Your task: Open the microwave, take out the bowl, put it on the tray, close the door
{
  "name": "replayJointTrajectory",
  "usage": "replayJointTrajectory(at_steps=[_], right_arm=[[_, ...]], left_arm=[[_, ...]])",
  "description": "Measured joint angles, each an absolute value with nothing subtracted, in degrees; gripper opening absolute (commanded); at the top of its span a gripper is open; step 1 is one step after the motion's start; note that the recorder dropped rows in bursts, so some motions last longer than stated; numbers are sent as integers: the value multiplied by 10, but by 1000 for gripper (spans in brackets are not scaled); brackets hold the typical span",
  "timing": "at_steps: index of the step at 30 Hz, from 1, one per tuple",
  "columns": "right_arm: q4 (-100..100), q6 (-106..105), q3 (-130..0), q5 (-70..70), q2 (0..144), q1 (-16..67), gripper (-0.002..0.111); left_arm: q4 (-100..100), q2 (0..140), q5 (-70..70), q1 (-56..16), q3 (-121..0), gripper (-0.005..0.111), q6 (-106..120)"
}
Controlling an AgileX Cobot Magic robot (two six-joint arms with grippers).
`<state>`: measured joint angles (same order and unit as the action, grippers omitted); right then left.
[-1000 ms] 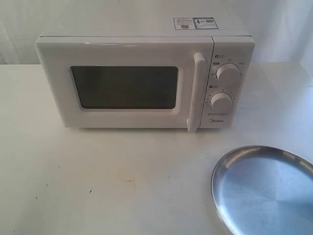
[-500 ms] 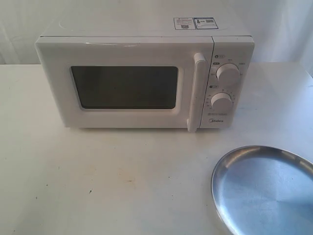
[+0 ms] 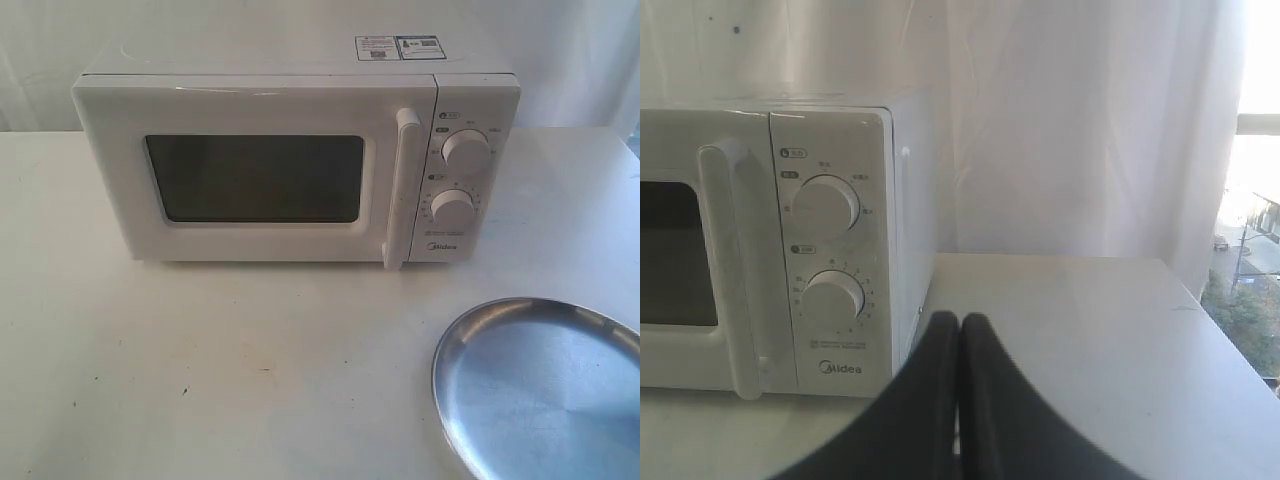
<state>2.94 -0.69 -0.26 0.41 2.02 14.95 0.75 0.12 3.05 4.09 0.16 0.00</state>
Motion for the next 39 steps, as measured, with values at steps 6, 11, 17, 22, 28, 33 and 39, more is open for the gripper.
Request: replayJointTrajectory(at_steps=[6,11,17,22,28,33,39], right_arm=[[29,-7,-3,4,20,150,0],[29,-7,-3,4,20,150,0],[29,-7,-3,4,20,150,0],[29,0,-3,-20,20,150,0],[29,141,-3,-49,20,150,0],[29,249,-3,-75,20,154,0],[-159,348,-15,-197,60,224,0]], left_arm=[[8,1,30,41,2,0,0],[8,1,30,41,2,0,0],[8,1,30,41,2,0,0],[8,1,30,41,2,0,0],[8,1,30,41,2,0,0],[8,1,30,41,2,0,0],[8,1,30,41,2,0,0]])
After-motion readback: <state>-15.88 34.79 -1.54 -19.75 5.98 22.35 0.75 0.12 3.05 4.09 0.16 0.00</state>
